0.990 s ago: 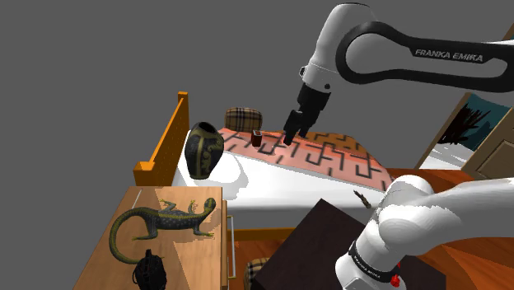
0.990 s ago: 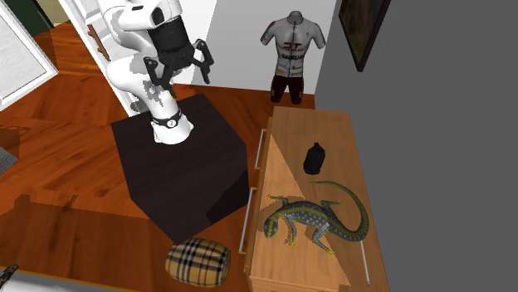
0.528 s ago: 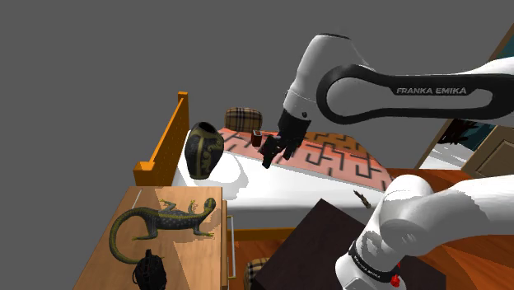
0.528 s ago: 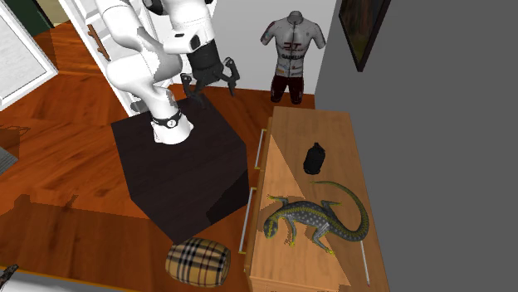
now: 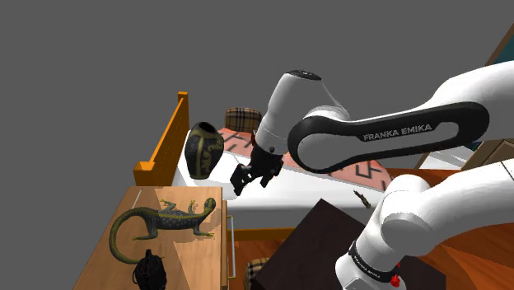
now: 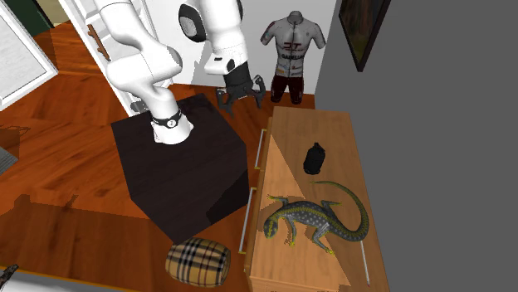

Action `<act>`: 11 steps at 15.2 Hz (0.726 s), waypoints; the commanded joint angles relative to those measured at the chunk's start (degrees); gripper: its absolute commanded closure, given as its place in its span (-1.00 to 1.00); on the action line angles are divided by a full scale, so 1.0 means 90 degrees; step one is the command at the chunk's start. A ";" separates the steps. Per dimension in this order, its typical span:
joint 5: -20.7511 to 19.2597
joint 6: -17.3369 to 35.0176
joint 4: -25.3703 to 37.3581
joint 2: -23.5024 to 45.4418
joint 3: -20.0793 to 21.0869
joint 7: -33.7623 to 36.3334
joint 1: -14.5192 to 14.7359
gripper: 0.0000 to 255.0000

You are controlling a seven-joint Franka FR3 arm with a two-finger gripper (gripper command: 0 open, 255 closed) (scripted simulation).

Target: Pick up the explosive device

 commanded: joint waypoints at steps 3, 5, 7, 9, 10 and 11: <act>0.0050 0.0991 0.0155 0.0901 0.0825 0.0922 -0.0222 -1.00; -0.0089 0.1453 0.0300 0.1402 0.1284 0.1450 -0.0449 -1.00; -0.0395 0.1896 0.0487 0.1940 0.1791 0.2074 -0.0776 -1.00; -0.0947 0.2306 0.0713 0.2524 0.2380 0.2852 -0.1243 -1.00; -0.1364 0.2489 0.0843 0.2845 0.2710 0.3336 -0.1539 -1.00; -0.1918 0.2650 0.0985 0.3197 0.3073 0.3913 -0.1889 -1.00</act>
